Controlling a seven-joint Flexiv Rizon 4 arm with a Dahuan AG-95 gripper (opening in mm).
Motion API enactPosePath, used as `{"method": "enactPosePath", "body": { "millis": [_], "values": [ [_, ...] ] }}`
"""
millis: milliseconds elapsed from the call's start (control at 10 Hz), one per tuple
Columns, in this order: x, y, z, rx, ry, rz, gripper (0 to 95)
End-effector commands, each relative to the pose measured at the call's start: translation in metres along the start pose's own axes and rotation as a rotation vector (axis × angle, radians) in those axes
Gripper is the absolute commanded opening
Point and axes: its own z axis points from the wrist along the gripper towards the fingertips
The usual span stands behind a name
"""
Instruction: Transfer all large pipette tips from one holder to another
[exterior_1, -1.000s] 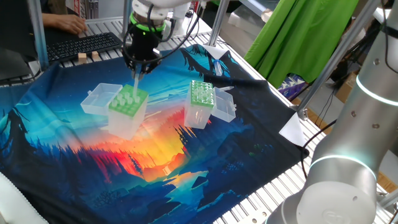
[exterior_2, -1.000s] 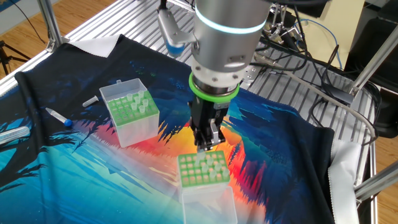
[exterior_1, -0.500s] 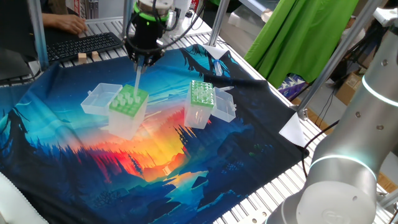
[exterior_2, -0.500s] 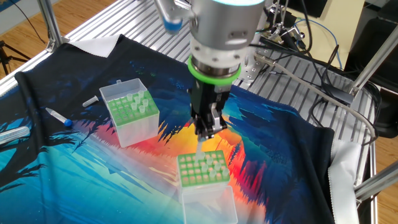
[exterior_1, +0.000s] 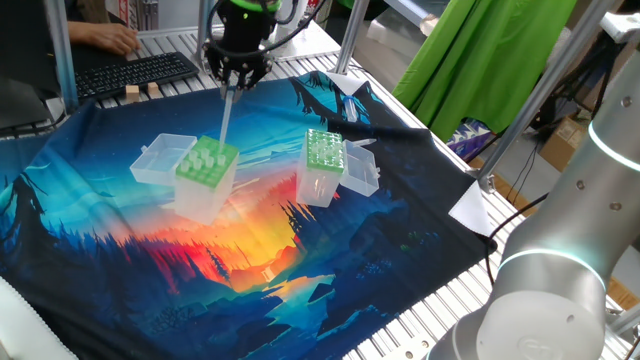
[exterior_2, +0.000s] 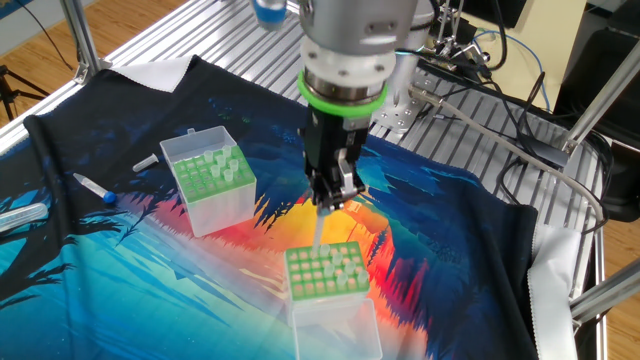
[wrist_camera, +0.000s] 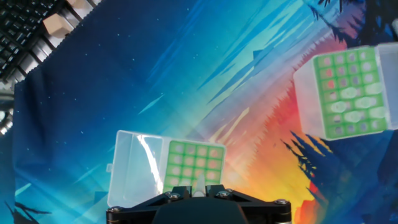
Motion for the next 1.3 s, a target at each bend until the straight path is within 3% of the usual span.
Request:
{"method": "enactPosePath", "body": {
  "millis": [100, 500, 1300],
  "values": [
    [-0.005, -0.001, -0.009, 0.006, 0.008, -0.017, 0.0],
    [-0.021, -0.01, -0.021, 0.024, 0.013, -0.088, 0.0],
    [-0.071, -0.045, -0.011, 0.013, 0.023, -0.224, 0.0]
  ]
}}
